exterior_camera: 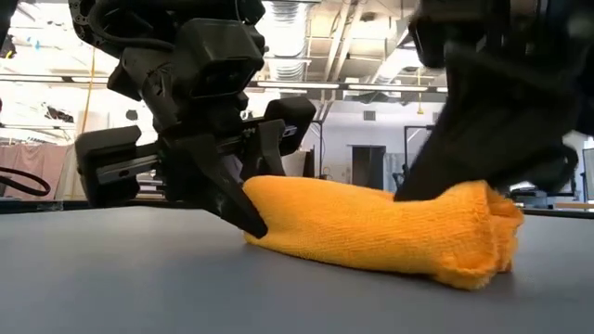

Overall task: Roll towel
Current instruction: Roll the yellow microfiber cloth

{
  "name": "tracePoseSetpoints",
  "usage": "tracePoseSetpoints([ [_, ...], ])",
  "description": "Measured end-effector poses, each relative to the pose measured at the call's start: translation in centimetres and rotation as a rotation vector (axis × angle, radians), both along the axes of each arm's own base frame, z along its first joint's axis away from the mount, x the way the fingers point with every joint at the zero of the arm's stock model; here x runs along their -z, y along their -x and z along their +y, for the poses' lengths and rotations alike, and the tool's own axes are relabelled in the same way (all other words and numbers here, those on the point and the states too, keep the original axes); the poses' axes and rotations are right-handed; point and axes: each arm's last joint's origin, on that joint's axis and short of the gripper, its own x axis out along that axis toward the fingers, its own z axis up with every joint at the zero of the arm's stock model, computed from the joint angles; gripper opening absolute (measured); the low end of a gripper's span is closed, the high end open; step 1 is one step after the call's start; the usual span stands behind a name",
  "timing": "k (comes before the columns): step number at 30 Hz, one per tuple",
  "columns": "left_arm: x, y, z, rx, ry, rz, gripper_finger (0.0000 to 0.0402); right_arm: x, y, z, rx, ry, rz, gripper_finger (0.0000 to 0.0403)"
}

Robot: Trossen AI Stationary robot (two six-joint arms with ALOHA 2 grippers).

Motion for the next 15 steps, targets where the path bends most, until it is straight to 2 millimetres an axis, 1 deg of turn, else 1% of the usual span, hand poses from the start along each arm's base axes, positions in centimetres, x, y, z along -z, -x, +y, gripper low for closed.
tracePoseSetpoints([
  [4, 0.0, -0.1, 0.1, -0.033, -0.042, -0.015, 0.0107, 1.2, 0.7, -0.6, 0.031, -0.03, -0.017, 0.0045],
  [9, -0.2, 0.0, 0.2, -0.055, -0.063, -0.021, 0.0109, 1.3, 0.7, -0.6, 0.011, -0.017, -0.014, 0.0043],
  [12, -0.9, 0.1, 0.4, -0.089, -0.066, -0.026, 0.012, 1.2, 0.7, -0.6, -0.013, -0.003, -0.012, 0.0043],
  [15, -2.0, 0.6, 0.7, -0.122, -0.087, -0.014, 0.0139, 1.2, 0.7, -0.6, -0.015, -0.008, -0.015, 0.0043],
])
